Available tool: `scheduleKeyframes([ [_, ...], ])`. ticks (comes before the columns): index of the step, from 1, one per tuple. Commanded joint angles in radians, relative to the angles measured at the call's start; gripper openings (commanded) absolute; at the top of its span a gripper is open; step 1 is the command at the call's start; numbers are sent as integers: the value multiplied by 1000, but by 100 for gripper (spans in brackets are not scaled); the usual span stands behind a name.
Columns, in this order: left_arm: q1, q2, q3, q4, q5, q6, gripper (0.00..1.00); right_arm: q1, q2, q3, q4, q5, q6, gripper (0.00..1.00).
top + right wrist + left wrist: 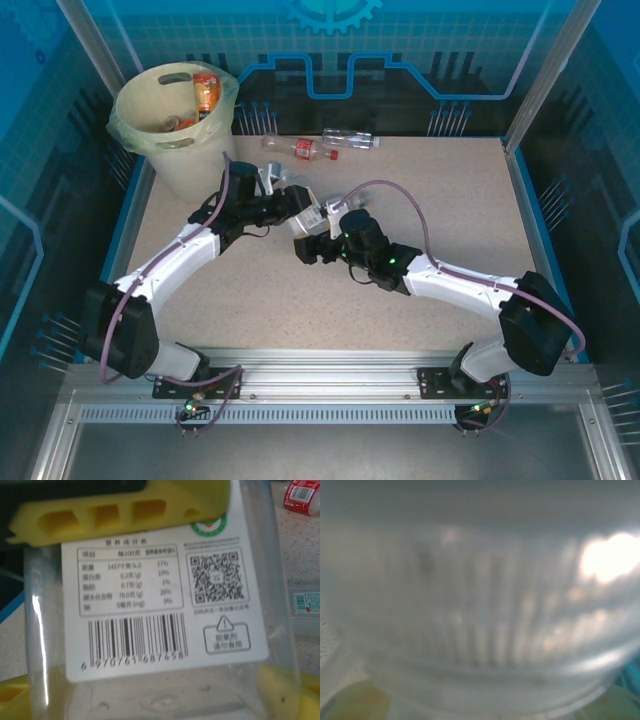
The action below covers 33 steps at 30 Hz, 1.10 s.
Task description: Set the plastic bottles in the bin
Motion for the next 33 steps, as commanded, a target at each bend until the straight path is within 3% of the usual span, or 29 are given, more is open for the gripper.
scheduleKeyframes([
  [1, -2, -40, 34, -36, -100, 55, 55, 12, -61, 15, -39, -22, -89, 100],
  [6, 1, -51, 100, -119, -180, 121, 55, 12, -122, 15, -88, -31, -187, 100],
  [11, 10, -65, 157, -154, -244, 174, 54, 13, -172, 33, -167, 45, -263, 100],
  [21, 51, -67, 297, -148, -353, 235, 54, 0, -201, 52, -202, 143, -263, 100],
  [27, 120, -36, 420, -150, -374, 256, 54, -8, -190, 73, -178, 208, -235, 100],
  [33, 230, -35, 537, -178, -468, 289, 54, -29, -187, 96, -218, 219, -208, 100],
])
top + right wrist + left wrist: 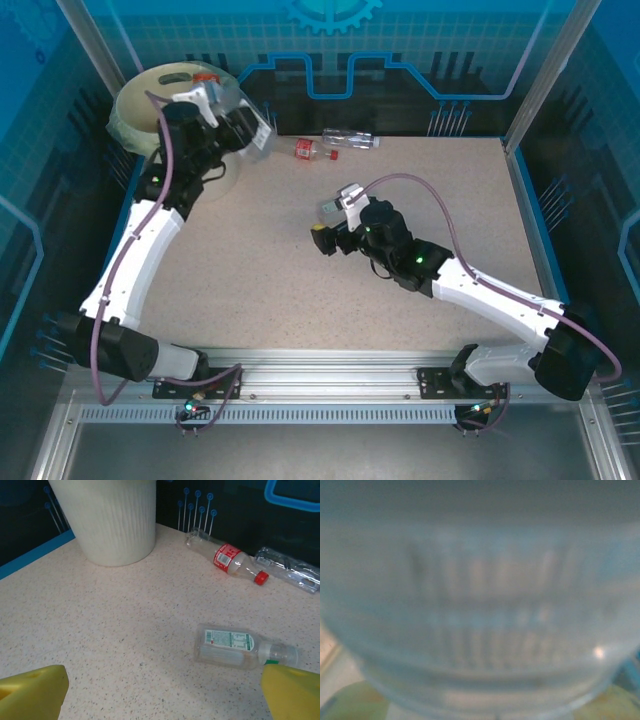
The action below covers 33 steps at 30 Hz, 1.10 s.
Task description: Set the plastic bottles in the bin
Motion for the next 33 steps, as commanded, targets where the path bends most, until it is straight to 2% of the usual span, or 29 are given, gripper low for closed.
scheduleKeyframes([
  [1, 72, 0, 80, -8, -91, 49, 53, -17, -2, 31, -25, 28, 31, 100],
  [6, 154, 57, 170, -4, -182, 93, 53, -28, -2, 36, -43, 33, 56, 100],
  [12, 219, 199, 335, -28, -306, 237, 55, -35, -3, 49, -74, 36, 67, 100],
  [16, 252, 279, 378, 75, -420, 363, 57, -37, -4, 48, -80, 42, 72, 100],
  [26, 324, 539, 606, 62, -513, 602, 60, -42, 8, 73, -108, 46, 78, 100],
  [33, 398, 598, 590, 81, -528, 602, 62, -43, 0, 91, -138, 54, 79, 100],
])
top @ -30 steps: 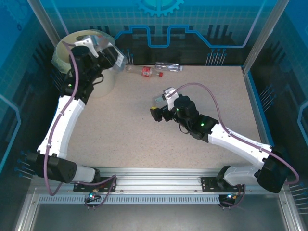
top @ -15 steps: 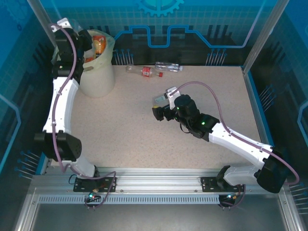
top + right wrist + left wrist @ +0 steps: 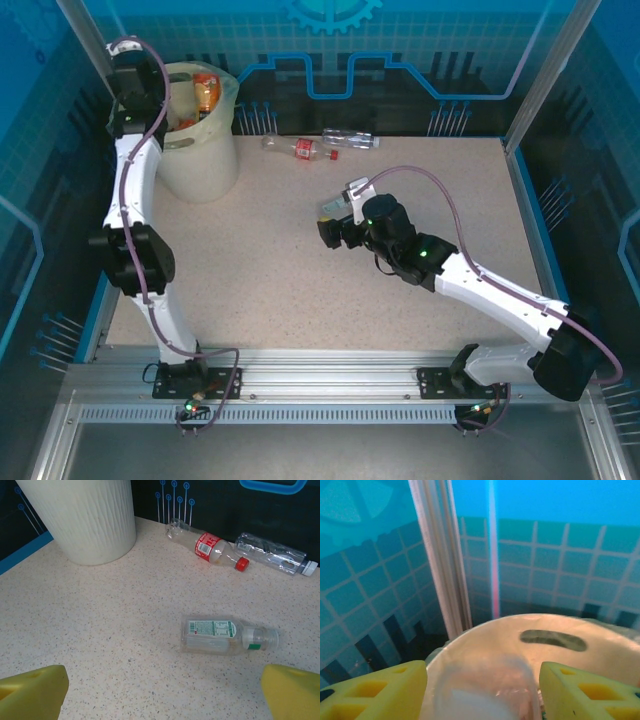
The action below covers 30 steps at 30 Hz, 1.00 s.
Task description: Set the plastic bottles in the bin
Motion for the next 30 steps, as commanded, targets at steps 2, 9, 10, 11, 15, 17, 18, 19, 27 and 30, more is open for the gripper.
scheduleKeyframes([
  [2, 54, 31, 39, 39, -42, 35, 62, -15, -5, 40, -32, 27, 14, 100],
  [9, 80, 49, 144, -79, -28, -61, 93, -14, -10, 36, -37, 32, 28, 100],
  [10, 79, 45, 160, -100, -14, -83, 94, -15, -9, 35, -36, 31, 31, 100],
  [11, 76, 42, 176, -125, 1, -111, 95, -15, -7, 35, -35, 32, 34, 100],
  [15, 48, 21, 220, -190, 63, -166, 99, -14, -4, 34, -36, 28, 44, 100],
  [17, 27, 9, 230, -206, 82, -178, 99, -13, -7, 32, -36, 29, 47, 100],
  [18, 16, 5, 235, -217, 91, -185, 99, -15, -12, 27, -37, 33, 49, 100],
  [19, 7, 2, 241, -224, 96, -189, 99, -15, -12, 26, -37, 34, 49, 100],
  [27, -151, -72, 210, -302, 90, -220, 99, -24, -40, -12, -45, 123, 137, 100],
  [30, -221, -158, 75, -246, 121, -258, 99, -46, -48, -38, -40, 131, 205, 100],
])
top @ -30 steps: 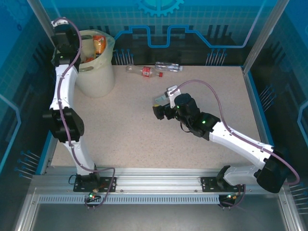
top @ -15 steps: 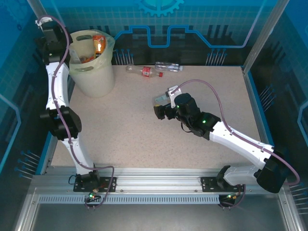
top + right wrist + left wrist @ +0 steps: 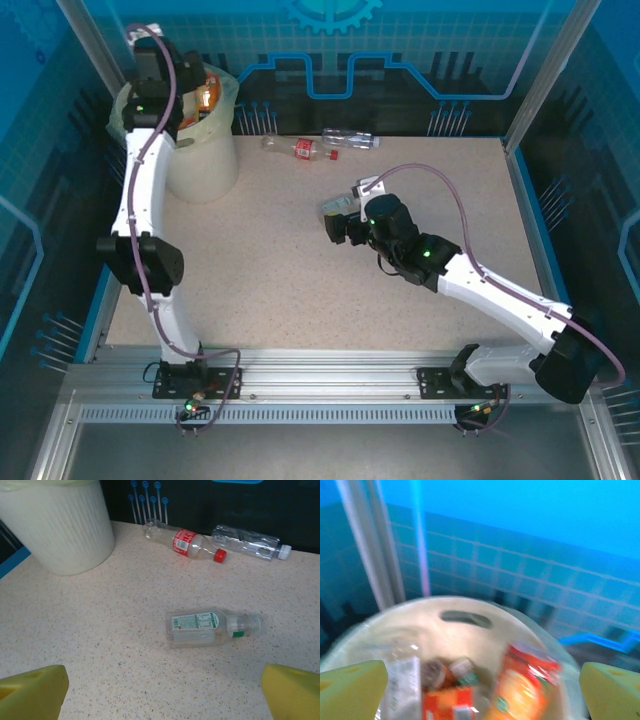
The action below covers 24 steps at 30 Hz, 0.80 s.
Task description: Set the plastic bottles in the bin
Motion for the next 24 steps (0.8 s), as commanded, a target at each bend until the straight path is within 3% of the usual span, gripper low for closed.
scheduleKeyframes([
  [1, -78, -144, -121, 40, 36, -55, 99, -39, -30, -38, -5, 46, 102, 100],
  [5, -189, -260, -328, 123, 64, -77, 99, -68, -51, -84, 27, 41, 149, 100],
  [11, -322, -316, -575, 185, 237, -75, 99, -103, -87, -135, 53, 23, 191, 100],
  [17, -433, -195, -606, 121, 357, 80, 99, -130, -102, -133, 15, -7, 193, 100],
  [24, -513, 17, -499, -12, 401, 244, 99, -138, -108, -128, -7, -9, 198, 100],
])
